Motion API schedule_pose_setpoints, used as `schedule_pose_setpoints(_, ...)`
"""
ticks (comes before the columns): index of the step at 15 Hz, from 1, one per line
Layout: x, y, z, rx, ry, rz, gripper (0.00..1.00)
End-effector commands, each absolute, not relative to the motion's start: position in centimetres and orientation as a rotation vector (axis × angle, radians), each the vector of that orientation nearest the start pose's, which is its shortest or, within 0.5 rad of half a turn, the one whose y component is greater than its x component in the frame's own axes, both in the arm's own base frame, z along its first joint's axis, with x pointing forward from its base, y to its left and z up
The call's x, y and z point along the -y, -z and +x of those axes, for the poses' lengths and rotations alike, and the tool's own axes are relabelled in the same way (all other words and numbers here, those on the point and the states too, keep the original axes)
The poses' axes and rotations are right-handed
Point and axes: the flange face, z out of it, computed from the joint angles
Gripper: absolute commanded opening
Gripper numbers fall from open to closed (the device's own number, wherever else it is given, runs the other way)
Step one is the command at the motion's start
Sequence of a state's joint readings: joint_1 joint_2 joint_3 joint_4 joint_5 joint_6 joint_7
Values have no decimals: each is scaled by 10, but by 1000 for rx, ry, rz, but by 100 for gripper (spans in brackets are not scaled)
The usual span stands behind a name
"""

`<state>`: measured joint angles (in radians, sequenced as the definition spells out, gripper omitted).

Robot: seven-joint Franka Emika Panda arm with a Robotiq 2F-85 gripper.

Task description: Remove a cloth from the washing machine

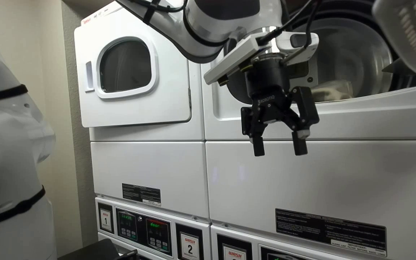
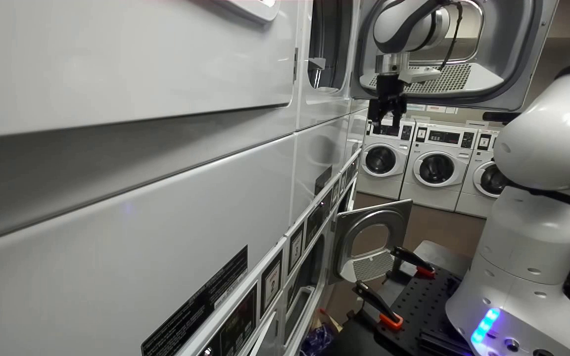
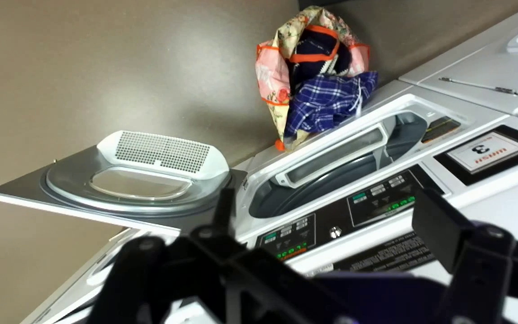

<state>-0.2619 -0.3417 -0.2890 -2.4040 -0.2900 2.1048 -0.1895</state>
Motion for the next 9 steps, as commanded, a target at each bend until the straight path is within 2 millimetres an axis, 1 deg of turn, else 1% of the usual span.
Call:
schedule_pose_setpoints(1,227,-485,376,-302,72,-3245,100)
schedule_pose_setpoints(4,213,-522,380,-272,154,-3221,100)
schedule_pose_setpoints(6,208,-543,383,-264,194,-3208,100)
schedule_pose_setpoints(7,207,-553,383,-266,213,-3199,100)
schedule_pose_setpoints(9,206,-565,384,-271,236,-3195,100)
